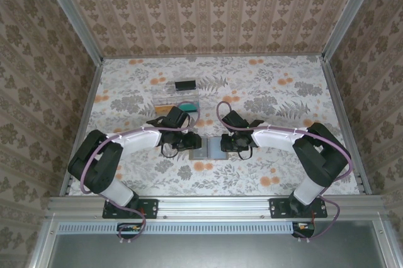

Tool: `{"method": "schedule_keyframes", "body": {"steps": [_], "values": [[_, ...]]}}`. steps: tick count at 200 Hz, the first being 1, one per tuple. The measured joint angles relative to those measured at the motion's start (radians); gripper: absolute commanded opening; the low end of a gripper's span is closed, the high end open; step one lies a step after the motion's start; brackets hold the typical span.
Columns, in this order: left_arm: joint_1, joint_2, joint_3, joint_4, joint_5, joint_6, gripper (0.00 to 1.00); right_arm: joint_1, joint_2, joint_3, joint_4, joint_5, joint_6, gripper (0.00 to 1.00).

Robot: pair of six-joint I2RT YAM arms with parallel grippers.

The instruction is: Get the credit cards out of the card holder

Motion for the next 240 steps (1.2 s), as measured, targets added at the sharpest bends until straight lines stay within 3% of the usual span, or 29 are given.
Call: {"method": "schedule_keyframes", "body": {"steps": [240], "values": [[-0.006,0.007,-0.001,0.007,-0.003,0.000,0.40,0.000,0.000,0.000,0.000,0.000,0.000,0.26]]}}
